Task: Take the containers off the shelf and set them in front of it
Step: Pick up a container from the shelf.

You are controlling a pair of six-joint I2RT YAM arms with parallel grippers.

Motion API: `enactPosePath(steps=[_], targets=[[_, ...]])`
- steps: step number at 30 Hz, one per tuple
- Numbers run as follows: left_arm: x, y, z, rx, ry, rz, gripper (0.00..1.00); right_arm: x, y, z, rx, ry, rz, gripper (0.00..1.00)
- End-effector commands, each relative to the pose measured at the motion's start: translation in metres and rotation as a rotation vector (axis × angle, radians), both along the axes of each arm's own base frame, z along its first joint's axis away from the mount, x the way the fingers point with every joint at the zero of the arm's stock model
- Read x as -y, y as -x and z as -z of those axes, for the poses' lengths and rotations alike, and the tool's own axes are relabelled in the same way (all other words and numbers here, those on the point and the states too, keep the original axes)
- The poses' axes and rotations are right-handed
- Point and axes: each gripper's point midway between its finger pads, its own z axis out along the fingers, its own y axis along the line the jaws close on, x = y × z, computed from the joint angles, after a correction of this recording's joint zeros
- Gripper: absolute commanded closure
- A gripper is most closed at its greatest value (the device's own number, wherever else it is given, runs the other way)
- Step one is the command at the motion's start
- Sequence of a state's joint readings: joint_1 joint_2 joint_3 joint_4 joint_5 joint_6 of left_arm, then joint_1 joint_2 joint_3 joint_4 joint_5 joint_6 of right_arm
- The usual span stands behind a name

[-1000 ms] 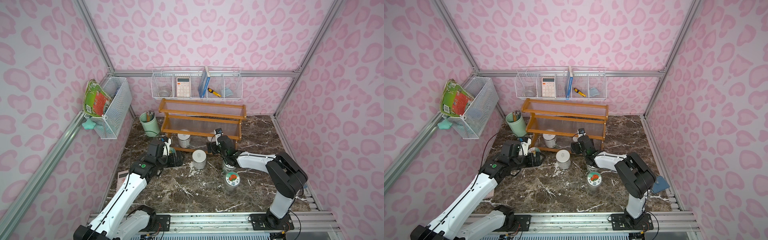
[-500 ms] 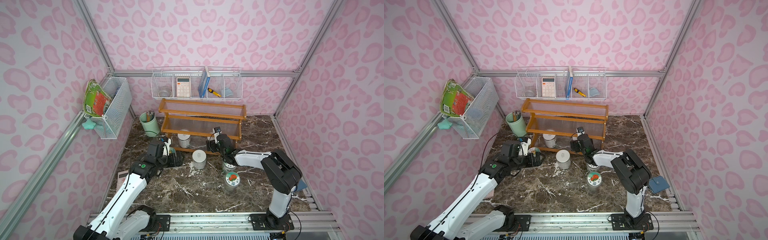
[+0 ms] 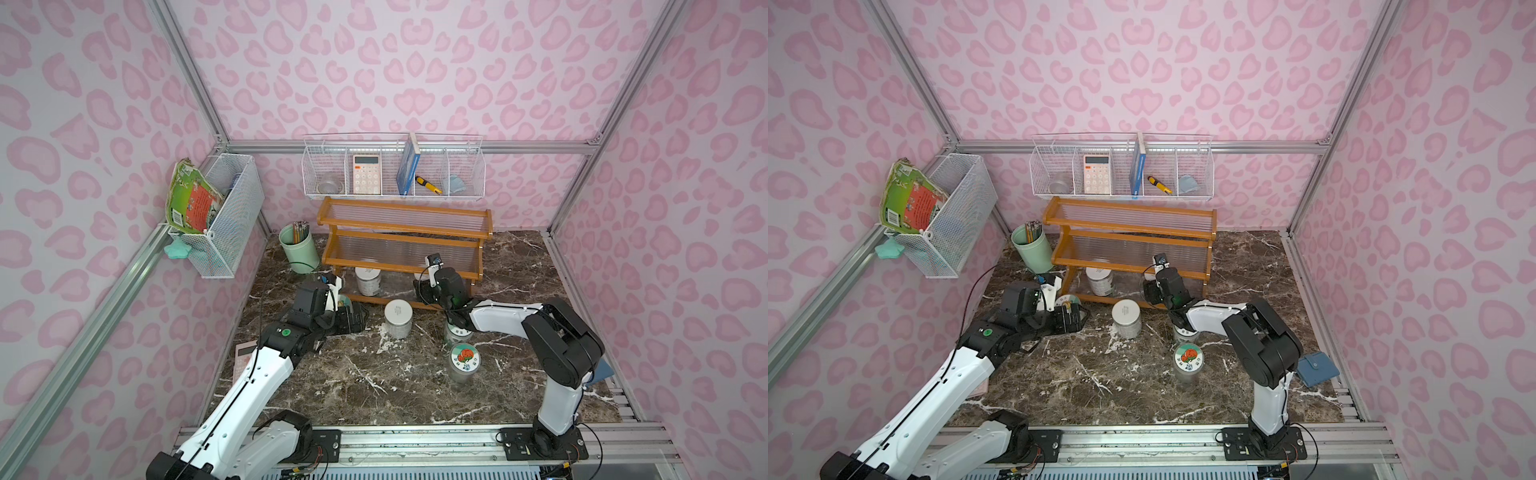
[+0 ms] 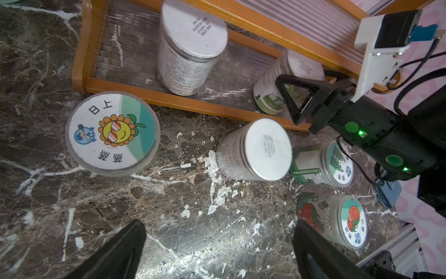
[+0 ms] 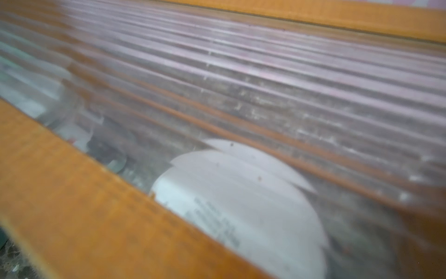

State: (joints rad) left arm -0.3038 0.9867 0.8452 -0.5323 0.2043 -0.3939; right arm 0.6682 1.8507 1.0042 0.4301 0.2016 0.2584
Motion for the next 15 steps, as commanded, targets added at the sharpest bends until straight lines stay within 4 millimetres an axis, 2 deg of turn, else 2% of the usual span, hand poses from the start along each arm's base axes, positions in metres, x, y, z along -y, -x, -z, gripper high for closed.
enactPosePath(steps=[1,15], targets=[[0.000,0.002,0.001,-0.005,0.002,0.000,0.01,-0.002,0.003,-0.011,0.016,-0.020,-0.016,0.32],[-0.001,0.001,0.000,-0.002,0.002,-0.003,0.01,0.002,0.028,-0.019,0.010,-0.042,-0.038,0.35]])
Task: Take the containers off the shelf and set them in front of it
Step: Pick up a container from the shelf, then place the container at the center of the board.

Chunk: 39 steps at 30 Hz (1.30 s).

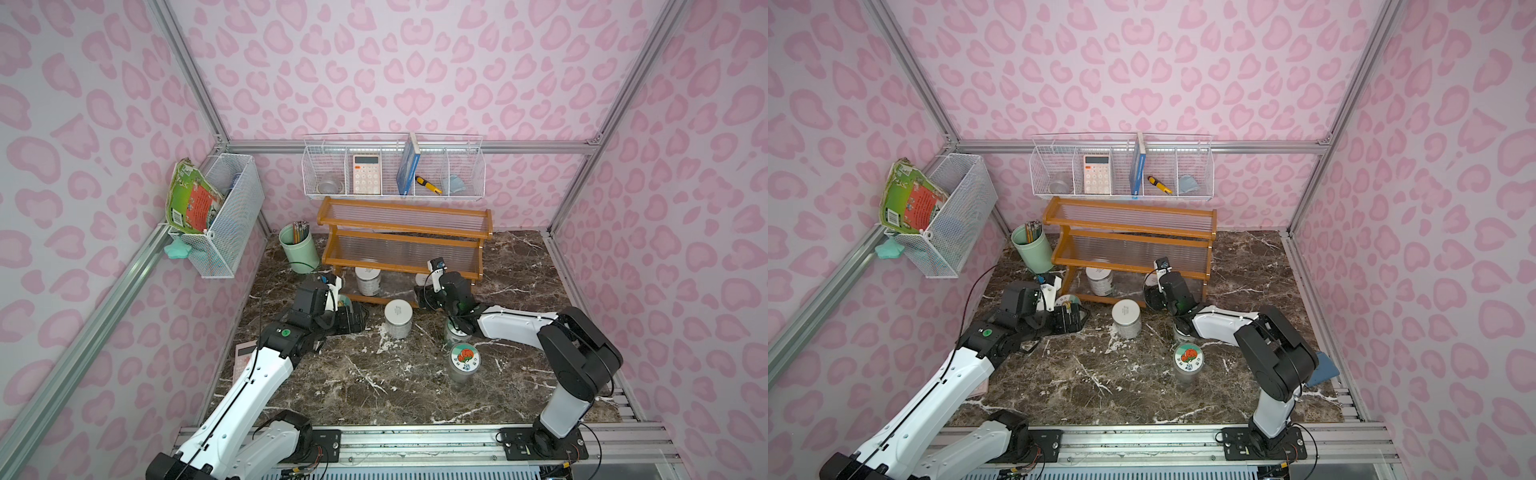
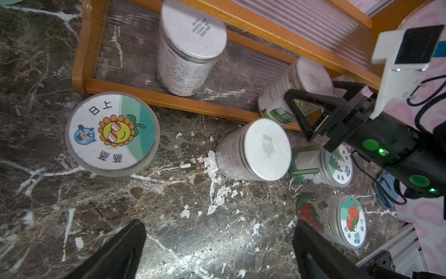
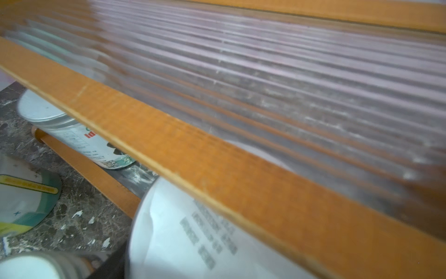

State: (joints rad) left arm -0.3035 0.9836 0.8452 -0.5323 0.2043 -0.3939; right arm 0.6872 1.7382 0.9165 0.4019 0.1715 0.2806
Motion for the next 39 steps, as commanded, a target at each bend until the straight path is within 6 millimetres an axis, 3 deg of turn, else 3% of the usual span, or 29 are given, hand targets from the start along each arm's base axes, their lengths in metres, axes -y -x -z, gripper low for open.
enactPosePath(steps=[1,13,26,39], targets=[[0.000,0.001,0.000,-0.003,0.002,0.000,0.01,-0.002,0.003,-0.009,0.031,-0.018,-0.003,0.35],[-0.001,0.001,0.000,-0.001,0.002,-0.005,0.01,0.005,0.030,-0.023,0.044,-0.030,-0.004,0.36],[-0.003,0.002,-0.006,0.015,0.009,-0.017,0.01,0.005,0.092,-0.076,0.132,-0.030,-0.064,0.37],[-0.002,0.003,-0.008,0.021,0.022,-0.021,0.01,-0.012,0.166,-0.083,0.144,0.010,-0.201,0.38]])
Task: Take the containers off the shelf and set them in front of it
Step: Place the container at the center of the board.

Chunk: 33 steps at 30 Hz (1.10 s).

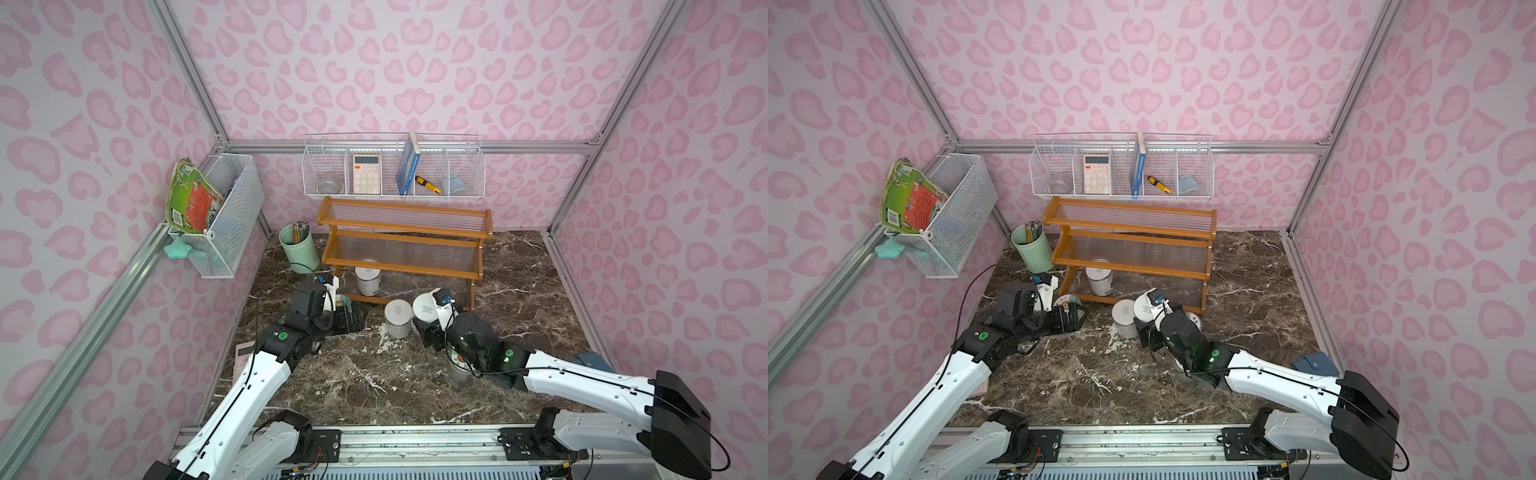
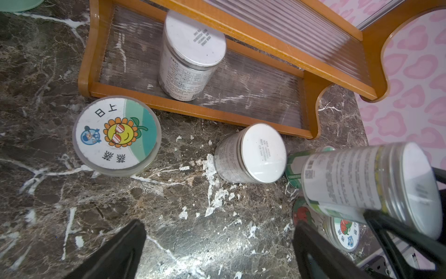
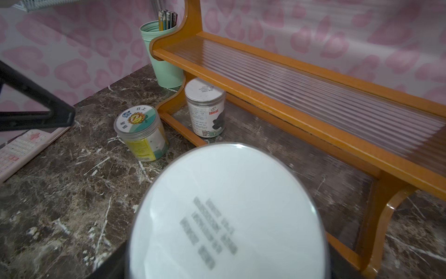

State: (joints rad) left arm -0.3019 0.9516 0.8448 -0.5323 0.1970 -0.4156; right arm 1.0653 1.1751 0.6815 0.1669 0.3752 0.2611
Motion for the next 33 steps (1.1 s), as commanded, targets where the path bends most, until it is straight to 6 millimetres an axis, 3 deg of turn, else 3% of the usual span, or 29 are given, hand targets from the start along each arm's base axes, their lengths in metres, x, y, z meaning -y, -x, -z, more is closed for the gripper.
enactPosePath(steps=[1,8,14,23,33], targets=[[0.000,0.001,0.000,-0.002,0.005,0.001,0.01,-0.002,0.014,0.000,0.012,0.009,-0.020,0.38],[-0.002,0.003,0.000,0.000,-0.002,-0.004,0.01,-0.024,0.055,0.018,0.016,-0.012,-0.224,0.38],[-0.004,0.004,0.001,-0.002,-0.008,-0.013,0.01,-0.041,0.074,0.034,0.047,-0.026,-0.378,0.38],[-0.008,0.007,0.003,-0.008,-0.022,-0.026,0.01,-0.065,0.077,0.054,0.056,0.000,-0.462,0.37],[-0.013,0.012,0.002,-0.008,-0.034,-0.039,0.01,-0.076,0.062,0.068,0.045,-0.015,-0.489,0.37]])
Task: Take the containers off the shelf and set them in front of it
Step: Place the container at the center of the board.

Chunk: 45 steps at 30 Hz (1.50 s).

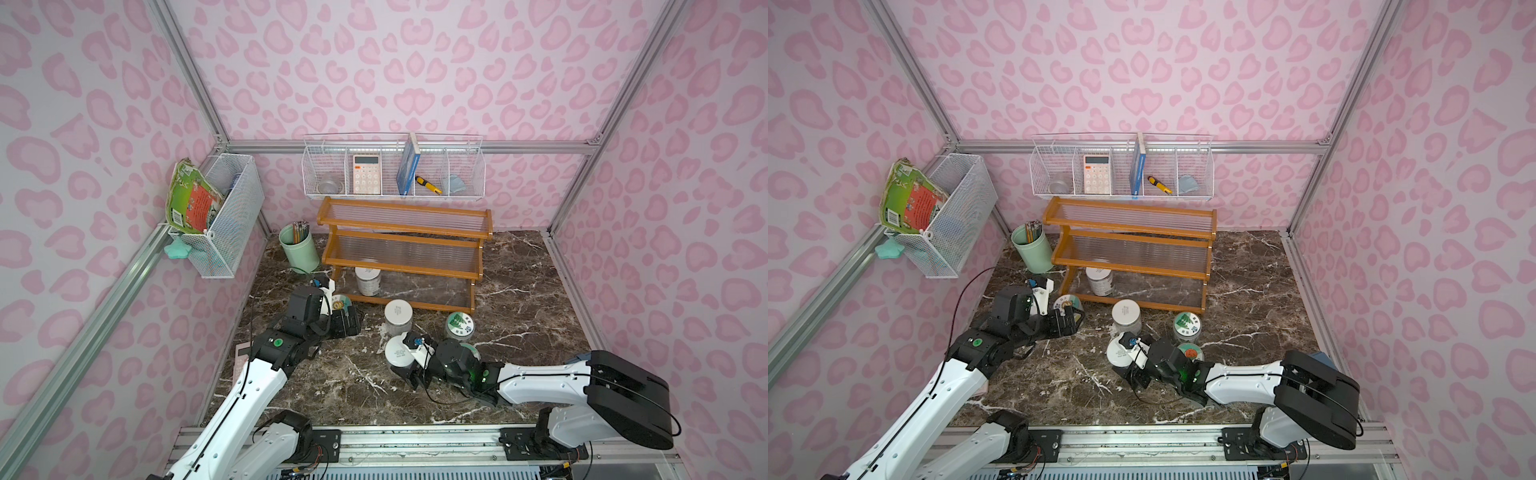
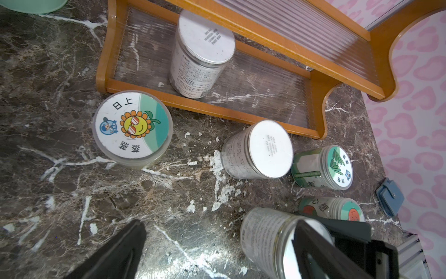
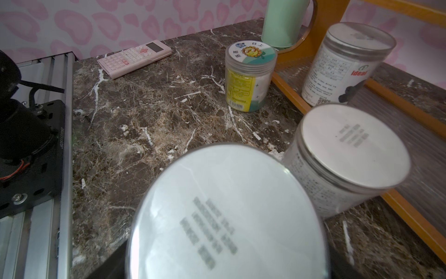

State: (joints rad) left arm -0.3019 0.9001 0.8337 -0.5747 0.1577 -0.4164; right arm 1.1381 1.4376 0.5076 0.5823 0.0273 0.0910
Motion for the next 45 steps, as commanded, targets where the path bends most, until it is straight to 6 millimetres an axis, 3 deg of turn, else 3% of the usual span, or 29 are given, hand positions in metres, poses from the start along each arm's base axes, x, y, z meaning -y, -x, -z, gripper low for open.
enactPosePath(steps=[1,14,27,31,45], targets=[[-0.003,0.003,0.003,-0.014,-0.011,-0.010,0.01,-0.012,-0.004,-0.019,0.034,-0.080,-0.038,0.37],[-0.004,0.003,0.003,-0.011,-0.010,-0.014,0.01,-0.013,-0.008,0.006,0.003,-0.025,-0.055,0.33],[-0.005,0.004,0.001,-0.007,-0.013,-0.018,0.01,-0.010,-0.013,0.013,0.001,-0.002,-0.031,0.08],[-0.005,0.005,0.001,-0.008,-0.015,-0.017,0.01,-0.009,-0.014,0.009,0.006,-0.009,-0.021,0.01],[-0.012,0.001,0.004,-0.025,-0.063,-0.039,0.01,0.000,-0.017,-0.027,0.028,-0.031,0.024,0.01]])
